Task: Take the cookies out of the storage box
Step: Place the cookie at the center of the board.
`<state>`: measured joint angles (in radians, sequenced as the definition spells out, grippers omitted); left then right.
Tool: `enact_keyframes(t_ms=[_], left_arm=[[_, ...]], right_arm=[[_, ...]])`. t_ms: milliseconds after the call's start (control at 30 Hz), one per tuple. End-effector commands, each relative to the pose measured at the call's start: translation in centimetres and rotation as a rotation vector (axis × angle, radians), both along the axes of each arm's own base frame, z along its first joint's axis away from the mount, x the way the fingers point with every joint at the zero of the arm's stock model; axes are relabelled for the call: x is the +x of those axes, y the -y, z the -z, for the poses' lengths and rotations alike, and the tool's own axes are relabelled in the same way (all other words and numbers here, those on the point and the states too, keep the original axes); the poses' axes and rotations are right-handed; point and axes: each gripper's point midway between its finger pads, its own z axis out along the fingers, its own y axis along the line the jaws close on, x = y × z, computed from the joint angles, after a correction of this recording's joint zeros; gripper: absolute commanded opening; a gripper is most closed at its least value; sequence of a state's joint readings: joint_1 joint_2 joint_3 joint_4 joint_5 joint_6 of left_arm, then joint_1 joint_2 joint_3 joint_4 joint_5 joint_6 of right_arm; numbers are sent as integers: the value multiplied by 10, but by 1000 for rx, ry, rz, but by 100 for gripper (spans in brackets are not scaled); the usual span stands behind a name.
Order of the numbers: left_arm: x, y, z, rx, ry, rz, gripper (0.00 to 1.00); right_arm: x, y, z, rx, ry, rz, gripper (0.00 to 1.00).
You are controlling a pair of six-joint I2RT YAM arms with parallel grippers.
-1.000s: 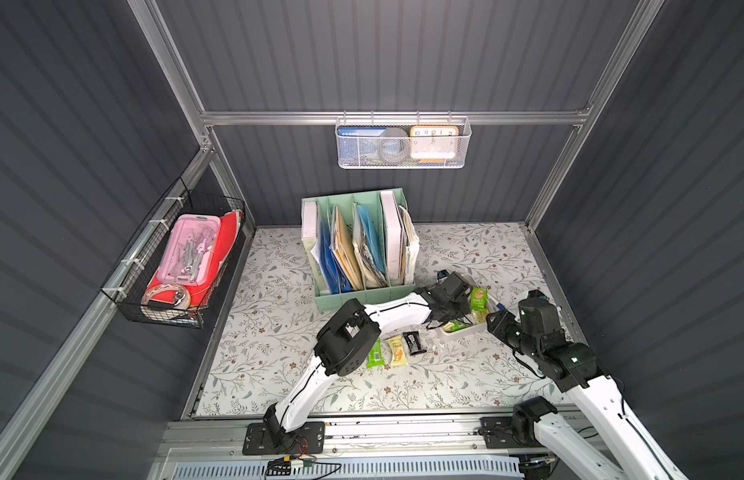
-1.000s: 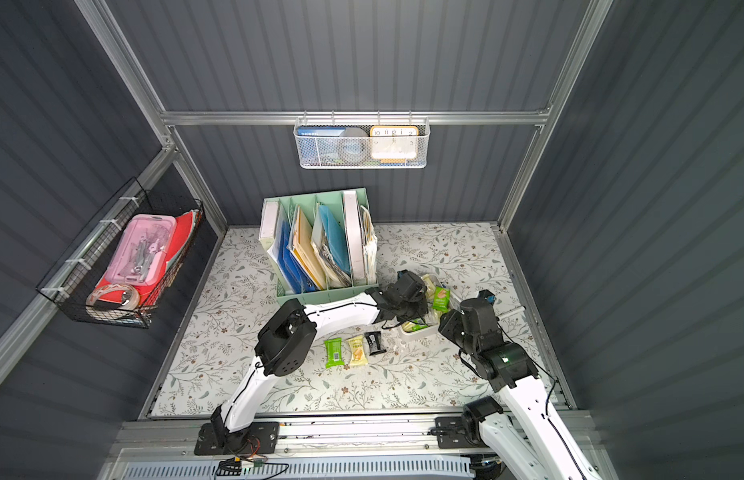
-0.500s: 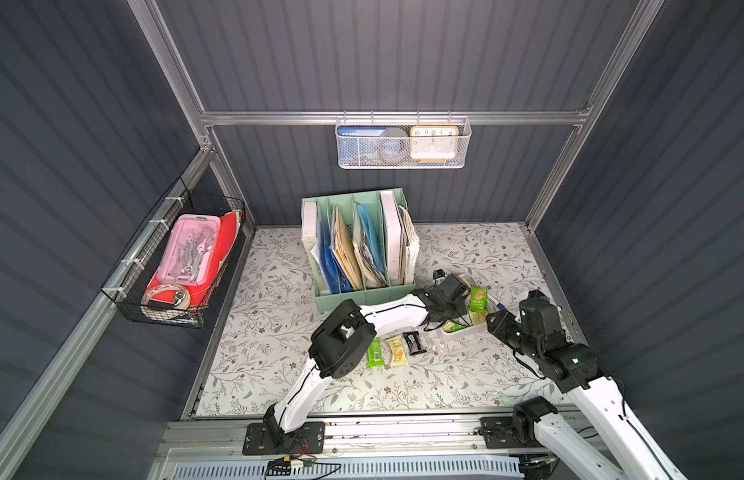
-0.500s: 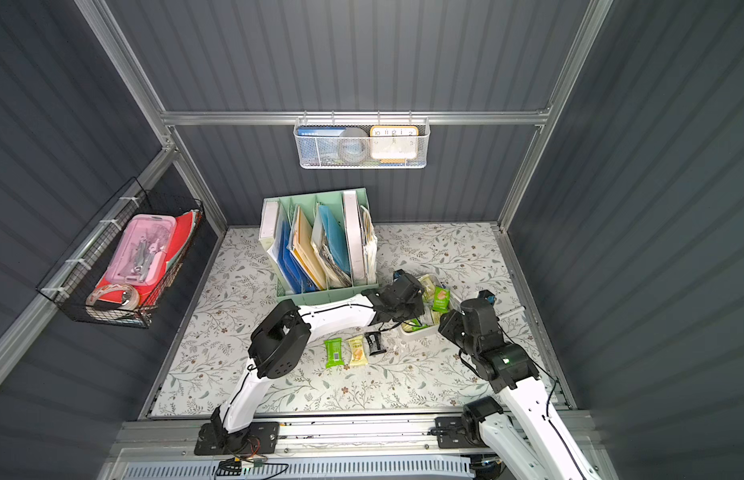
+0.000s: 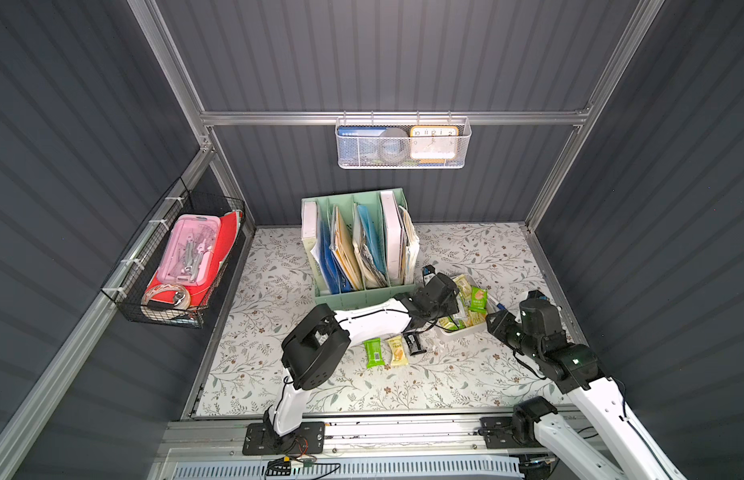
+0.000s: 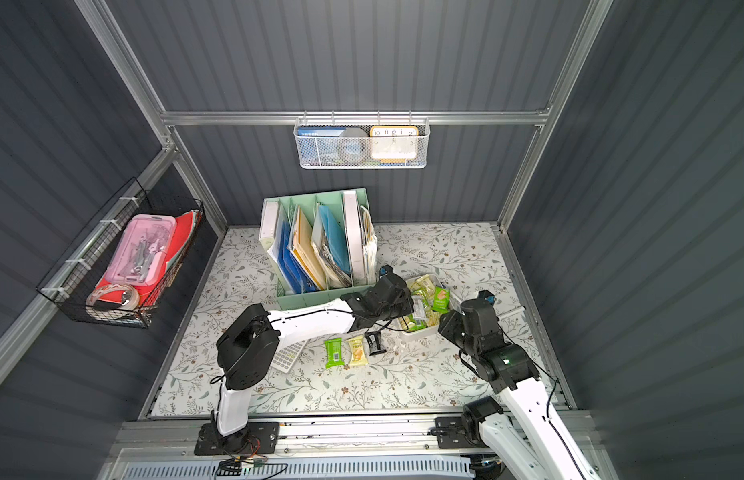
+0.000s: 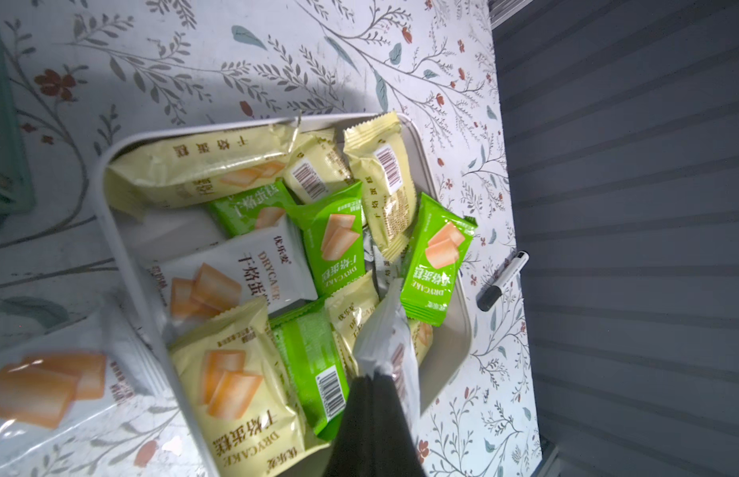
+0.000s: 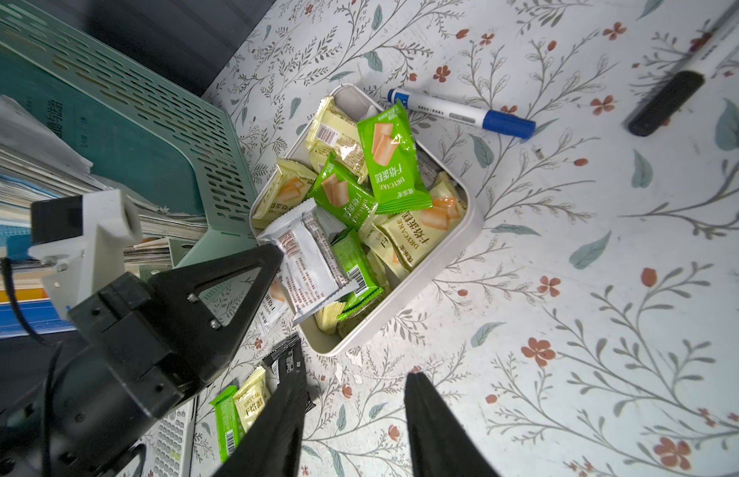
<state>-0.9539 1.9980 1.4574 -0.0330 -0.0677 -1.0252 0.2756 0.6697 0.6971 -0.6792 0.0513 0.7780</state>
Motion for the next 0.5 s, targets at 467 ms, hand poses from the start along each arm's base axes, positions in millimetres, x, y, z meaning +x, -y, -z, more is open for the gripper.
enact_keyframes(t_ms=[467], left_arm=[[-40,-78,2,-39,-42,-69,0]], right_arm=[[4,-5,7,11,-22,-18,44]])
